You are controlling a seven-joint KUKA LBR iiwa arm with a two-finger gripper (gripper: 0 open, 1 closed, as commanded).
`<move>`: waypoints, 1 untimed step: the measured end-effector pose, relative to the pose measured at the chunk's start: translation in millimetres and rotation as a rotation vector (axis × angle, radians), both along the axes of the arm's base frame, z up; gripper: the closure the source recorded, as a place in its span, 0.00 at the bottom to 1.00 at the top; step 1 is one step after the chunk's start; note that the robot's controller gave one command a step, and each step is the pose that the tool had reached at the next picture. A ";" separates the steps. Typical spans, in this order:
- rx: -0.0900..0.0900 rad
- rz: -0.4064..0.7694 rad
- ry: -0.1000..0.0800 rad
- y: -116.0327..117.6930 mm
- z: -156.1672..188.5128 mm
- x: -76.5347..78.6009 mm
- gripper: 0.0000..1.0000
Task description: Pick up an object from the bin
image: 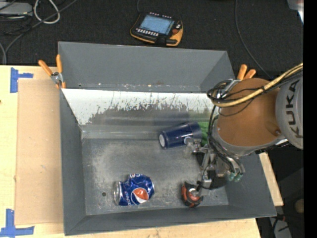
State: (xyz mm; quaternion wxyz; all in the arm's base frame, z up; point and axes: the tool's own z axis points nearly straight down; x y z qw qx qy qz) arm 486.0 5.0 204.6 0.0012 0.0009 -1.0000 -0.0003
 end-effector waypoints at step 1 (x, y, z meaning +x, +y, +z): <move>0.000 0.000 0.000 0.1 0.0 0.0 0.00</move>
Offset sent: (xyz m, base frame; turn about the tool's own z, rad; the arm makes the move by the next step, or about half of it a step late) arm 0.0262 0.0481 -0.0497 -0.6091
